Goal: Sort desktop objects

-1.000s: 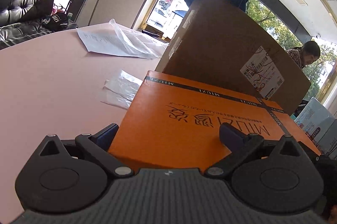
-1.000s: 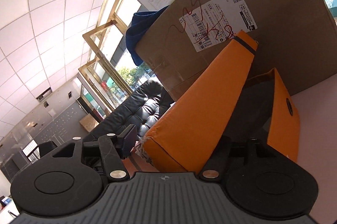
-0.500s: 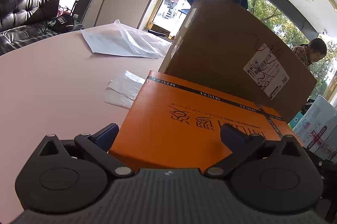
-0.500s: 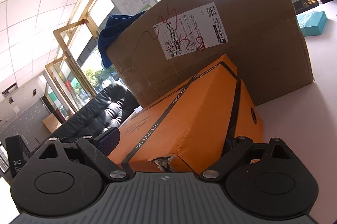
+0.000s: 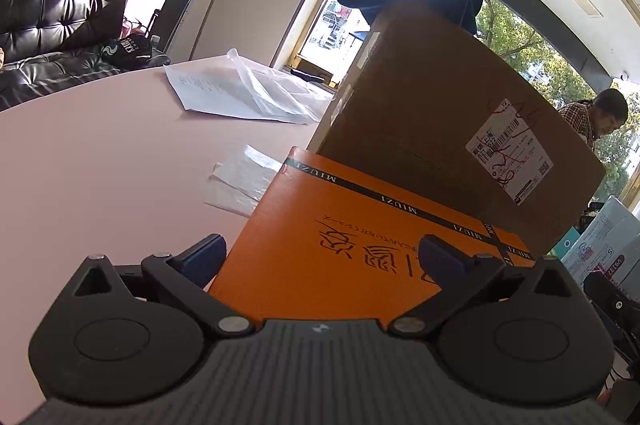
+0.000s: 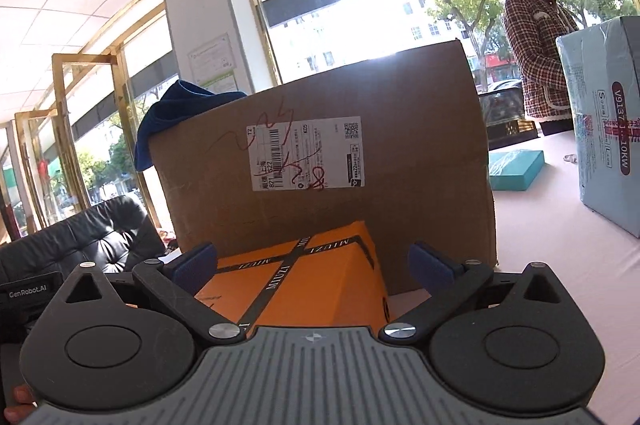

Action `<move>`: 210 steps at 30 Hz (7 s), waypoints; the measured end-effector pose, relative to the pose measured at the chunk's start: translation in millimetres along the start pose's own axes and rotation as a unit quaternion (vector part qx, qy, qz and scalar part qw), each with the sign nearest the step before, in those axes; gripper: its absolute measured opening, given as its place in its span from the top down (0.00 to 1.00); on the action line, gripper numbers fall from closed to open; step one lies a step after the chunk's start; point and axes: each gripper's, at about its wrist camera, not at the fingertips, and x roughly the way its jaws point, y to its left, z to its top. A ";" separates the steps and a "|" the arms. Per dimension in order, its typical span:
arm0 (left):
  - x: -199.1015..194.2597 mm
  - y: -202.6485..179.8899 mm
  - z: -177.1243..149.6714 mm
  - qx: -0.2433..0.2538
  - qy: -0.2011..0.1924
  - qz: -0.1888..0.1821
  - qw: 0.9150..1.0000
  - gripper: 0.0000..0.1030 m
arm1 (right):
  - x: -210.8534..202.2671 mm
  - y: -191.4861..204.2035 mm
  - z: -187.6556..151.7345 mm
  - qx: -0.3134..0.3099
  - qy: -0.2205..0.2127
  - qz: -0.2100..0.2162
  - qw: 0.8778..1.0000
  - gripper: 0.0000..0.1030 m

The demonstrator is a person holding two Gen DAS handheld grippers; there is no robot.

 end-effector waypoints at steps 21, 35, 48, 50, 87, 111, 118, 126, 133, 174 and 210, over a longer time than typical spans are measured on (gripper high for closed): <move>15.1 -4.0 -10.7 0.030 0.044 0.028 0.998 0.00 | 41.9 -25.8 -15.8 0.070 0.121 0.033 0.990 0.26; -29.4 4.2 -16.5 0.039 -0.007 0.076 0.996 0.02 | 60.9 -52.0 -26.1 0.136 0.155 0.043 0.978 0.21; -27.2 11.3 -27.5 0.042 0.074 0.000 0.996 0.00 | 65.9 -61.1 -31.5 0.161 0.160 0.051 0.973 0.13; -24.9 6.2 -25.9 0.037 0.069 -0.005 0.997 0.00 | 65.9 -61.4 -31.6 0.163 0.160 0.051 0.972 0.13; 44.4 -0.9 26.6 0.073 0.030 0.129 0.988 0.13 | 65.5 -29.7 -6.1 -0.041 0.100 0.028 0.994 0.81; 26.5 24.7 20.0 -0.035 0.109 0.012 0.993 0.30 | 67.2 -54.2 -12.9 0.156 0.175 0.043 0.971 0.48; -2.6 59.1 20.2 -0.047 0.078 0.027 0.995 0.30 | 77.5 -18.8 -20.3 0.131 0.183 0.064 0.972 0.49; -62.1 129.5 24.8 -0.070 0.038 0.071 0.994 0.30 | 86.7 87.9 -33.7 -0.015 0.173 0.098 0.980 0.52; -120.2 188.1 24.1 -0.097 0.001 0.120 0.988 0.30 | 98.0 152.7 -56.1 -0.031 0.188 0.163 0.968 0.52; 95.6 -227.1 -137.1 0.215 0.086 0.070 0.970 0.00 | 4.5 -182.8 -36.8 -0.026 0.123 -0.265 0.956 0.00; 122.6 -217.8 -148.5 0.207 0.100 0.079 0.970 0.00 | 83.3 -200.2 -40.4 -0.064 0.203 -0.231 0.949 0.00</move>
